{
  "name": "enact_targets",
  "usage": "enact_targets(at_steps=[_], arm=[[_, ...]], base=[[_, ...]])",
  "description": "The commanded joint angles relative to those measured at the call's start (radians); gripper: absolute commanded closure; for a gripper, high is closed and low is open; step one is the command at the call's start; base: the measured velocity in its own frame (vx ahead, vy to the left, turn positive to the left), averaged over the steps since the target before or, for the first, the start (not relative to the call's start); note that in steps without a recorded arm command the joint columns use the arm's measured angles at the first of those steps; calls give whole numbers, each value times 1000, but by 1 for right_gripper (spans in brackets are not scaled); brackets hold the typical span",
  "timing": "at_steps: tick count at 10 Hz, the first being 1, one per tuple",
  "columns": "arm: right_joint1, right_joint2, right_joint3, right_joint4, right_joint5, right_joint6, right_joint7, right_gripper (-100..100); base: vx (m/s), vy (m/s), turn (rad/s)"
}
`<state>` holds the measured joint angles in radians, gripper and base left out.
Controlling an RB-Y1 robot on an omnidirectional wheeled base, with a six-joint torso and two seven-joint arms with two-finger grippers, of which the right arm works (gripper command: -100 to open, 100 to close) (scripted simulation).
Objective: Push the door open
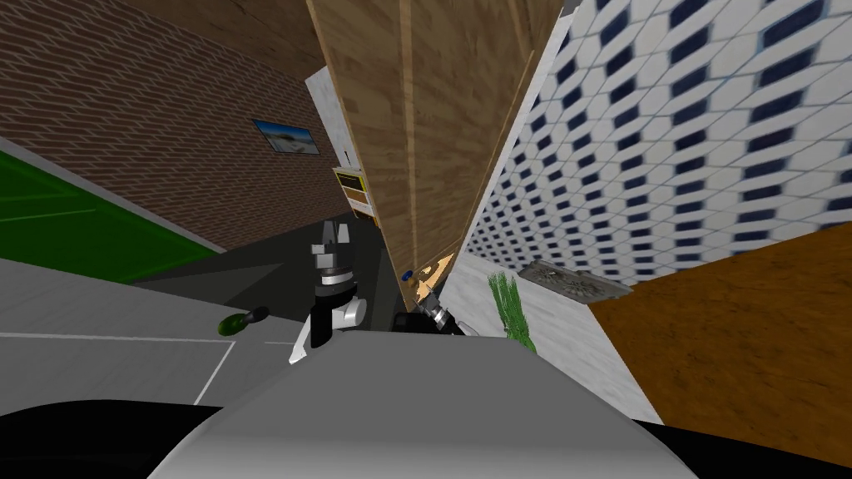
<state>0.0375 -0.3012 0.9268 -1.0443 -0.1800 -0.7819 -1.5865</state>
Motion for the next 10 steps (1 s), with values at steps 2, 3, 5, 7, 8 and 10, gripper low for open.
enact_targets(at_steps=[2, 3, 5, 7, 8, 10], arm=[[-6, 21, -10, 12, -2, 8, 12, -100], [-7, 27, -12, 16, -3, 10, 16, -100], [-6, 22, -10, 12, -2, 9, 13, 100], [-6, 22, -10, 12, -2, 9, 13, 100], [-6, 22, -10, 12, -2, 9, 13, 100], [-6, 22, -10, 12, -2, 9, 13, 100]], base=[[151, 148, 45], [164, 150, 33], [33, 29, -2], [-29, -25, 2], [-16, -16, 0], [-4, -3, 0]])
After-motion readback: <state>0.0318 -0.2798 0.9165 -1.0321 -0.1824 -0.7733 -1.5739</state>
